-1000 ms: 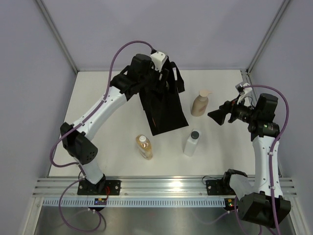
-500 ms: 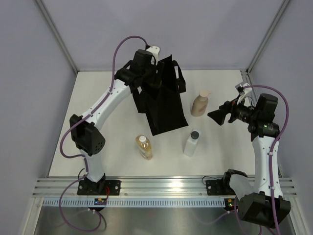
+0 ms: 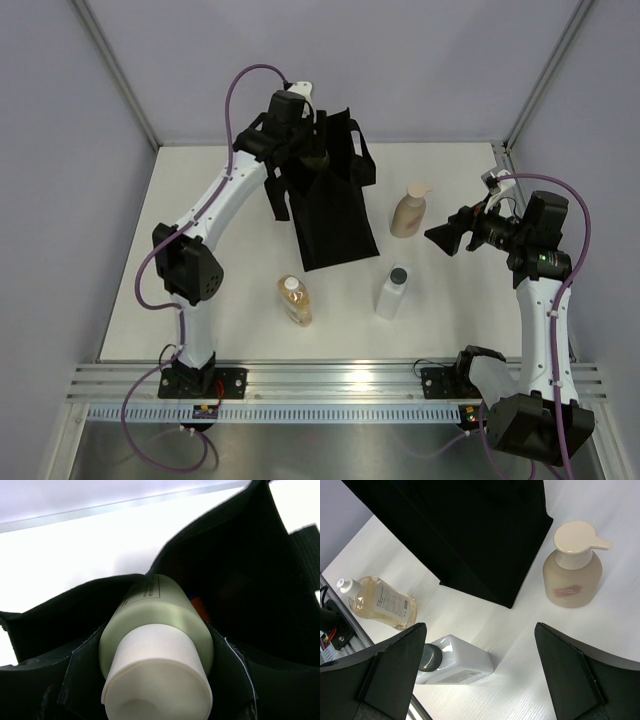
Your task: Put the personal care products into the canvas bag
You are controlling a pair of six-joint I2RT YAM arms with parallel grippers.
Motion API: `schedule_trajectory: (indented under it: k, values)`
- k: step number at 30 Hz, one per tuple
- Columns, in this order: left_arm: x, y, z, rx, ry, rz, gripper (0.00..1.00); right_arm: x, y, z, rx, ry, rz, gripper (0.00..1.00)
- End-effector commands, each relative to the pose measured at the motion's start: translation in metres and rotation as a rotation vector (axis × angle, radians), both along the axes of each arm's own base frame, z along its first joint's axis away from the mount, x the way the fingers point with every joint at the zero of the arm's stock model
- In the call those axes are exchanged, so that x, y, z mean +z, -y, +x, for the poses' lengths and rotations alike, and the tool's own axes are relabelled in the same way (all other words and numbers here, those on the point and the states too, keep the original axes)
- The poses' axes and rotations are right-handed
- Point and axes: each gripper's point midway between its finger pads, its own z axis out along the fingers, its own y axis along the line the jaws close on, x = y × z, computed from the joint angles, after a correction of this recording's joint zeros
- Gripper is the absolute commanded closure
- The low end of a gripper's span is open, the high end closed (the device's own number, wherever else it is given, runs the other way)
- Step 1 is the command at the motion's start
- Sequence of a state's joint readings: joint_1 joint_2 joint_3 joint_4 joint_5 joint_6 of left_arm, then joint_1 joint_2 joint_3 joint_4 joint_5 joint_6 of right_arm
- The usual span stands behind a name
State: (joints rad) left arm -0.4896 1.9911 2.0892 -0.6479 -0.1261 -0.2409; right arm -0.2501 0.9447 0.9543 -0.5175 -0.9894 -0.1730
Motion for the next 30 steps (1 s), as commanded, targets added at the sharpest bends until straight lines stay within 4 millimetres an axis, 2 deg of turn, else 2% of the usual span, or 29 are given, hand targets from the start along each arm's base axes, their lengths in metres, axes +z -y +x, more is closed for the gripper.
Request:
schedule_trajectory:
  k: [1,5,7,8,11,14,15,21,24,25,26,29,30]
  values:
    - [0.102,0.008,0.016,0.017,0.273,-0.266,1.0,0.004,0.001,0.001,0.011,0.031,-0.007,0.0]
    - [0.126,0.01,0.011,0.026,0.315,-0.401,1.0,0.003,0.001,0.002,0.012,0.027,-0.005,0.0]
    - [0.125,0.014,0.015,0.032,0.299,-0.429,1.0,0.003,0.001,0.002,0.012,0.028,-0.005,0.0]
    - [0.122,0.019,0.024,0.034,0.293,-0.429,1.0,0.003,0.001,0.002,0.012,0.028,-0.005,0.0]
    - [0.093,0.024,0.038,0.053,0.23,-0.404,1.0,0.002,0.001,0.002,0.012,0.029,-0.008,0.01]
    - [0.072,0.023,0.044,0.079,0.203,-0.381,1.0,0.001,0.001,0.003,0.014,0.022,-0.003,0.0]
    - [0.059,0.025,0.045,0.077,0.184,-0.357,1.0,0.001,0.001,0.003,0.015,0.019,-0.002,0.01]
    - [0.016,0.031,0.039,0.025,0.115,-0.227,0.98,0.002,0.001,0.003,0.014,0.024,-0.006,0.0]
    - [0.003,0.033,0.036,0.001,0.093,-0.186,0.82,0.0,0.002,0.004,0.013,0.016,-0.003,0.0]
    - [0.0,0.034,0.036,-0.003,0.089,-0.178,0.72,0.0,0.002,0.004,0.014,0.016,-0.005,0.01]
    - [-0.002,0.035,0.036,-0.006,0.084,-0.173,0.66,0.0,0.002,0.004,0.013,0.015,-0.005,0.01]
    - [-0.001,0.035,0.035,-0.015,0.087,-0.169,0.41,-0.001,0.002,0.005,0.012,0.014,-0.007,0.0]
    - [0.001,0.038,0.033,-0.03,0.088,-0.175,0.39,-0.001,0.003,0.005,0.011,0.012,-0.007,0.0]
